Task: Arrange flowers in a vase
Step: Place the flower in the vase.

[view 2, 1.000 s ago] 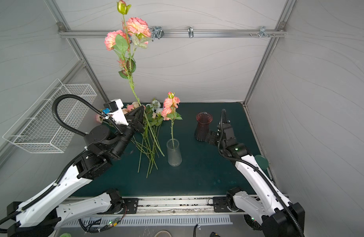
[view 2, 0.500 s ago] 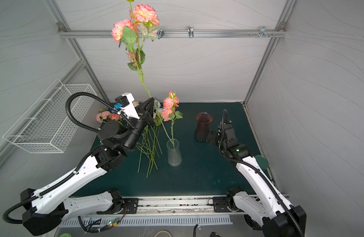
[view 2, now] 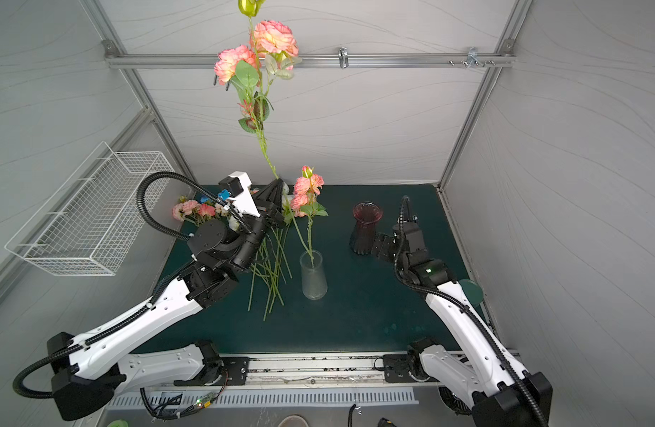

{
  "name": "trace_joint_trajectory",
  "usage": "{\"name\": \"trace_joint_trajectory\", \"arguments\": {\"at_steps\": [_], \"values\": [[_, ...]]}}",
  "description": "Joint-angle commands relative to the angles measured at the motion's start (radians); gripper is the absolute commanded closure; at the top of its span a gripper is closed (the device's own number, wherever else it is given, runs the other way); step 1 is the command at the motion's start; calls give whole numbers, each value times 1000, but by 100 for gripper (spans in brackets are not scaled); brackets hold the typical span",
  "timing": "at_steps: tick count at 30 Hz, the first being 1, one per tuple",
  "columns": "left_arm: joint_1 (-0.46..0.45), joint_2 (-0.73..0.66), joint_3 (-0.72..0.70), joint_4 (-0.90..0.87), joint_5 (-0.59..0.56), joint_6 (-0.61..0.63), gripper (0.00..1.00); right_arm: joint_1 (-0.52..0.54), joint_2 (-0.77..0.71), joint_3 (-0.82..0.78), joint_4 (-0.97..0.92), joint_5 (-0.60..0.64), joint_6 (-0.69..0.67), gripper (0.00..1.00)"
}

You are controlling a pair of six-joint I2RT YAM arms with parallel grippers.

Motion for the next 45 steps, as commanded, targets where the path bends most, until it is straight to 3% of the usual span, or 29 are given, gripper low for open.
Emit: {"name": "trace_joint_trajectory", "arguments": {"at_steps": [1, 12, 31, 45], "values": [[-4, 0, -18, 88, -37, 24, 100, -4, -18, 27, -22, 12, 3, 17], [-37, 5, -74, 96, -80, 48, 100, -4, -28, 20, -24, 14, 3, 17], [-158, -55, -240, -43, -242, -53, 100, -3, -60, -3, -26, 12, 9, 17], [-191, -50, -288, -136, -266, -133, 96, -4, -74, -15, -29, 4, 13, 17]]}}
